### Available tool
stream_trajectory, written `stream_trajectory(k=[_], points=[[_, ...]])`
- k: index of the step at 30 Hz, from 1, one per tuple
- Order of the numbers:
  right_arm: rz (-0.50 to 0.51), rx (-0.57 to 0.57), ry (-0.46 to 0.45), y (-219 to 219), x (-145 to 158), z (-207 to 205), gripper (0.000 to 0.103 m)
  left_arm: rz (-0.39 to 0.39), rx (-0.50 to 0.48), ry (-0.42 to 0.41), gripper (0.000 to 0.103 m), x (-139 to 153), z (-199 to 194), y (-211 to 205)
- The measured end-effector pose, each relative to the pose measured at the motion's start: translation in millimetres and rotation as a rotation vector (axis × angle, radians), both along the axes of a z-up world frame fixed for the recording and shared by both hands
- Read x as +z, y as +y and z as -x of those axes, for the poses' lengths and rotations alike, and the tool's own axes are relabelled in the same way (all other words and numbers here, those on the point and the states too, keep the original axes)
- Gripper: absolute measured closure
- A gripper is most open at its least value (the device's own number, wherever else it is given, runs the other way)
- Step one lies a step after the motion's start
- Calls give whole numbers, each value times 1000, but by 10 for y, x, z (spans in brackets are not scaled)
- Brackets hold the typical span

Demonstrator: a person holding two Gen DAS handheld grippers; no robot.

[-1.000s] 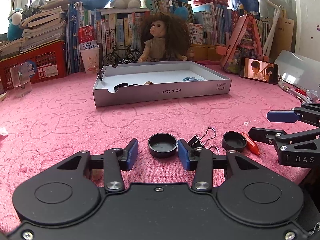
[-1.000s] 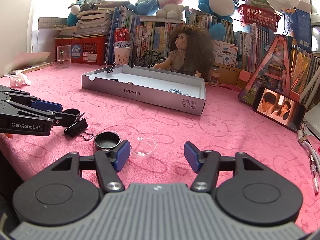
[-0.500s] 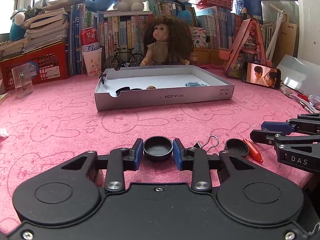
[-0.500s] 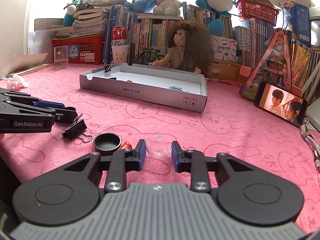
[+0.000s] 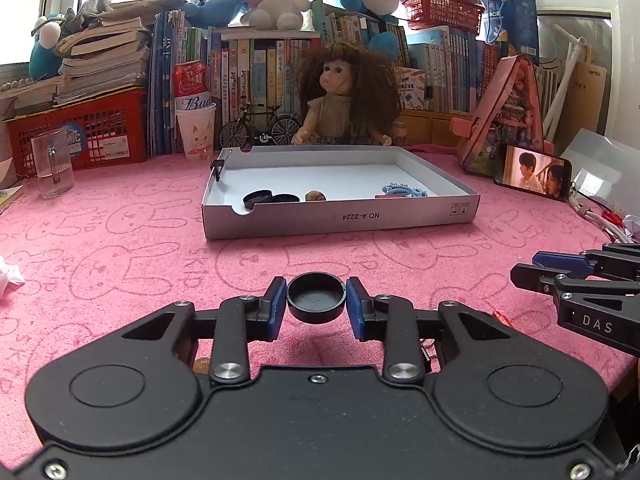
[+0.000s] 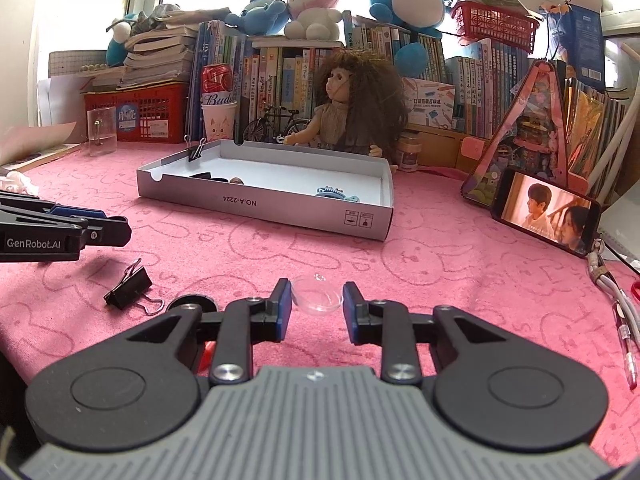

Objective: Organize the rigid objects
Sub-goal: 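Carry the black lid and clear cap over the white tray with both tools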

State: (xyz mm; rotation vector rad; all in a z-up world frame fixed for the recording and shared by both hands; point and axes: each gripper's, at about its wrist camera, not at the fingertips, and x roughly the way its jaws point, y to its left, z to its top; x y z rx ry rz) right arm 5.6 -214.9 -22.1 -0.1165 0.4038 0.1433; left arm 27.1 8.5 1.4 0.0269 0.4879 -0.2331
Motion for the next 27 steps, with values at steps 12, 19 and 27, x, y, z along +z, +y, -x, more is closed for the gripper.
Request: stream_trajectory(k=[12, 19, 27], points=[[-24, -45, -10, -46, 159, -246, 70, 11, 19, -19, 73, 235, -287, 2], [-58, -62, -6, -97, 272, -468, 70, 17, 35, -37, 73, 374, -545, 49], [-85, -61, 11, -96, 375, -814, 70, 52, 55, -21, 73, 476, -979, 134]])
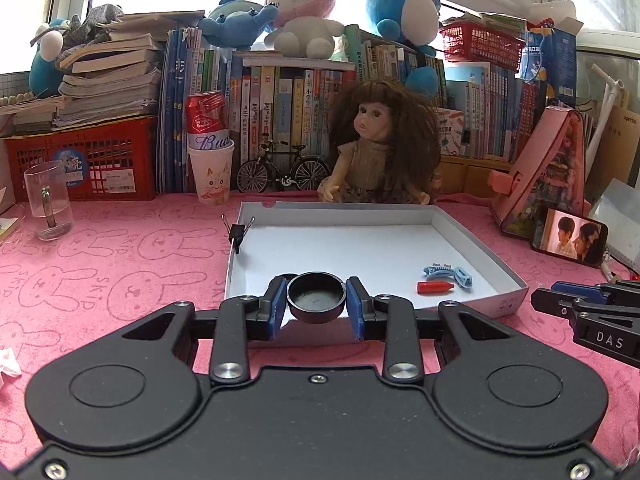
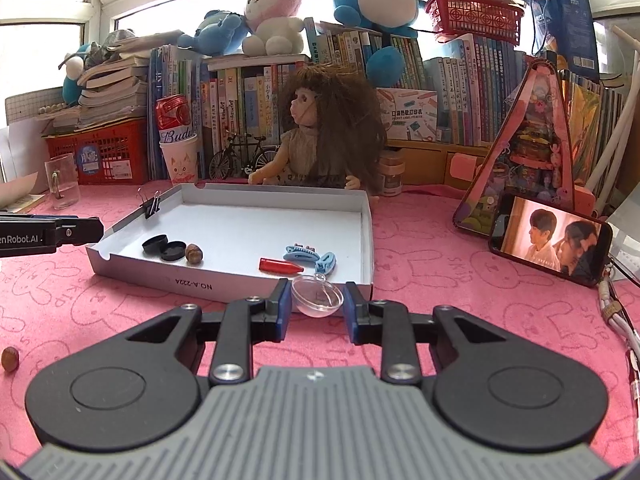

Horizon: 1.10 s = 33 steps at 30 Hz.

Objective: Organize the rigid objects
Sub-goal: 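Carry the black lid and clear cap over the white tray with both tools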

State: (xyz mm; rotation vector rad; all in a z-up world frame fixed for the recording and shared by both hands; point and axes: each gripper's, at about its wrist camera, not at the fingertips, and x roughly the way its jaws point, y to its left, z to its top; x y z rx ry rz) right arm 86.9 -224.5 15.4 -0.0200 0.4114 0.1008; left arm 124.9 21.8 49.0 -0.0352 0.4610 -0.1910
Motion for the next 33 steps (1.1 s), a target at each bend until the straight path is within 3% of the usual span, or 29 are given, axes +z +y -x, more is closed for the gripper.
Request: stream_trajectory(k=[14, 33], points=[[-110, 25, 127, -8, 12, -738, 70, 48, 29, 152, 73, -226, -753, 31], [-79, -13, 194, 73, -167, -1229, 70, -9, 63, 188, 73, -462, -1125, -109]])
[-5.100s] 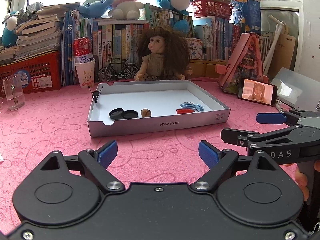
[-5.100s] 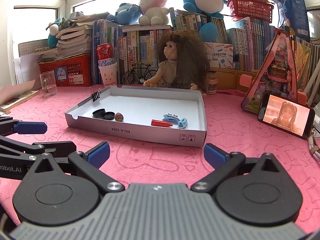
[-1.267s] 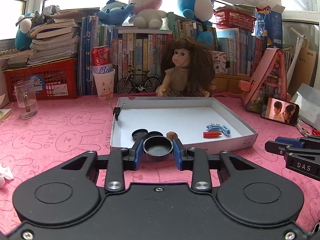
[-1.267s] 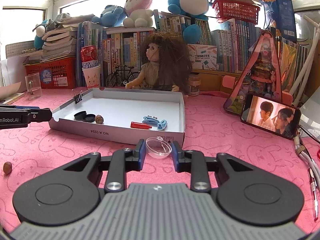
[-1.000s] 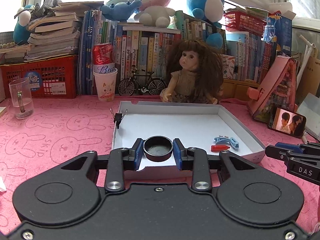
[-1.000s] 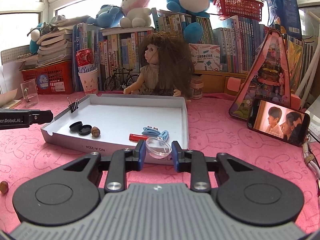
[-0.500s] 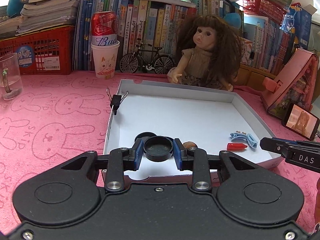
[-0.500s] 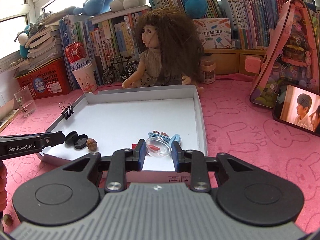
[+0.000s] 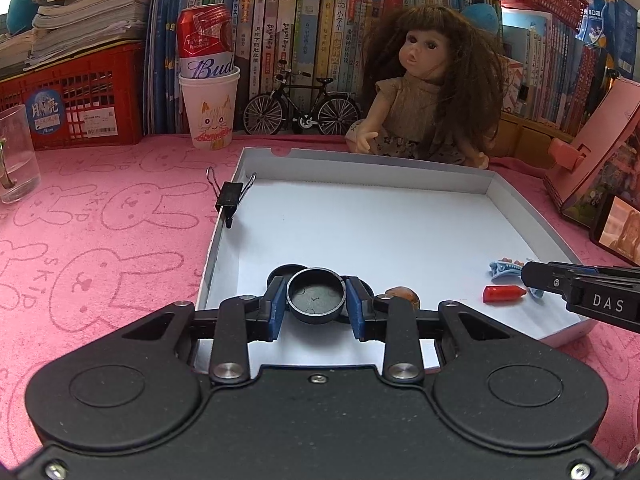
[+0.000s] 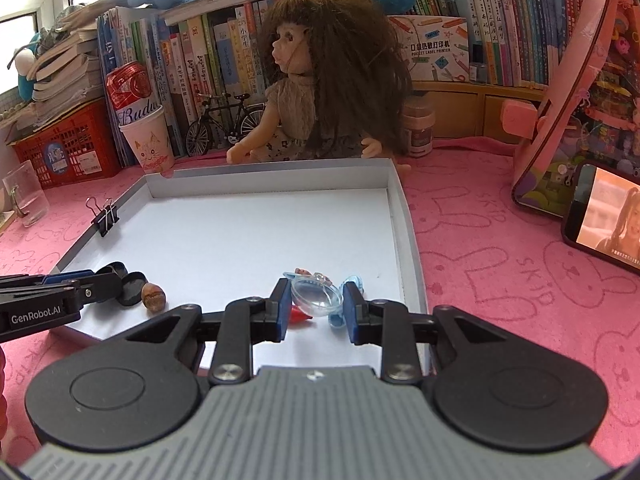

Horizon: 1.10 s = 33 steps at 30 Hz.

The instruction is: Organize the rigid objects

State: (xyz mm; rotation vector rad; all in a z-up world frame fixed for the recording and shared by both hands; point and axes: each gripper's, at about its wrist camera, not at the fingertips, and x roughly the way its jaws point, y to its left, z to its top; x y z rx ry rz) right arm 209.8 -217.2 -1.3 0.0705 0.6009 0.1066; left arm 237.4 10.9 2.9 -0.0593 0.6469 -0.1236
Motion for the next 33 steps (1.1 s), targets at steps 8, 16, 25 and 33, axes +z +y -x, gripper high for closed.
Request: stream_trajectory(k=[8, 16, 25, 33], points=[[-7, -19, 10, -20, -12, -128, 70, -7, 11, -3, 73, -10, -112, -64], [-25, -7, -33, -8, 83, -31, 50, -23, 14, -41, 57, 105, 5, -70], [-22, 27, -101, -9, 246, 217, 30, -15, -24, -86, 29, 294, 296, -57], [-21, 81, -123, -34, 282, 500, 21, -18, -68, -136, 23, 399, 692, -38]])
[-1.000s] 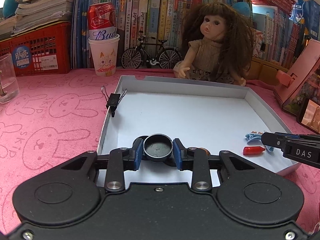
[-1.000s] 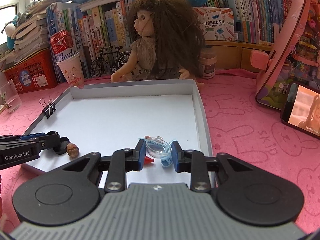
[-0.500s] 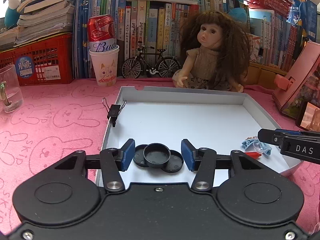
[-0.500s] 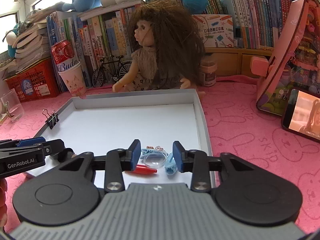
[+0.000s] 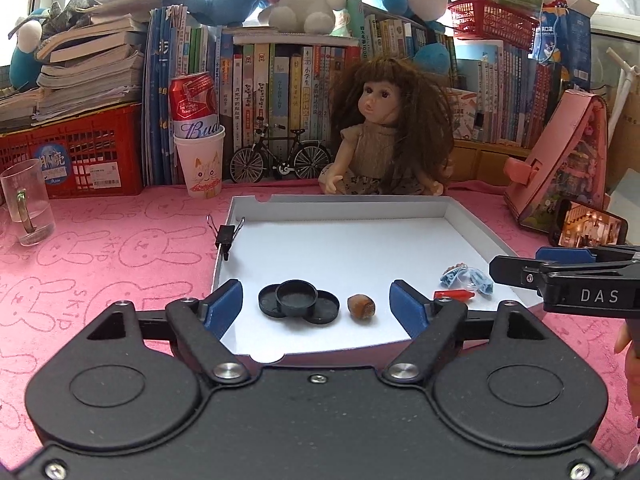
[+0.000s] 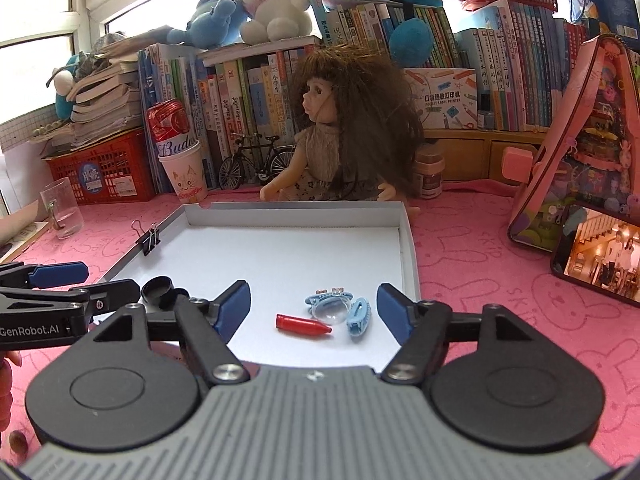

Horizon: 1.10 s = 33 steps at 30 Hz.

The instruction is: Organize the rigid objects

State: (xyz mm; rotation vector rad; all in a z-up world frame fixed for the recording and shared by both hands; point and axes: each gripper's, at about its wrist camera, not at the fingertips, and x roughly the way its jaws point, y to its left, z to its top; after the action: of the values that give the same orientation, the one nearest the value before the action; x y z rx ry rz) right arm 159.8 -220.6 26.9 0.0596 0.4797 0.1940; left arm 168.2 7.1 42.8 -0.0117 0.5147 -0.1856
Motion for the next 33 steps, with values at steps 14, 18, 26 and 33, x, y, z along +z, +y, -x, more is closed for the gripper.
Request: stream_trajectory(k=[14, 18, 26, 33], points=[[-3, 57, -23, -122, -26, 543, 14, 19, -95, -22, 19, 13, 670, 41], [-4, 70, -23, -154, -69, 682, 12, 21, -112, -25, 19, 2, 831, 44], [28, 117, -31, -164, -200, 1008, 11, 0, -142, -10, 19, -104, 1117, 41], [34, 145, -20, -195, -285, 1261, 9, 22, -151, 28, 19, -226, 1356, 59]])
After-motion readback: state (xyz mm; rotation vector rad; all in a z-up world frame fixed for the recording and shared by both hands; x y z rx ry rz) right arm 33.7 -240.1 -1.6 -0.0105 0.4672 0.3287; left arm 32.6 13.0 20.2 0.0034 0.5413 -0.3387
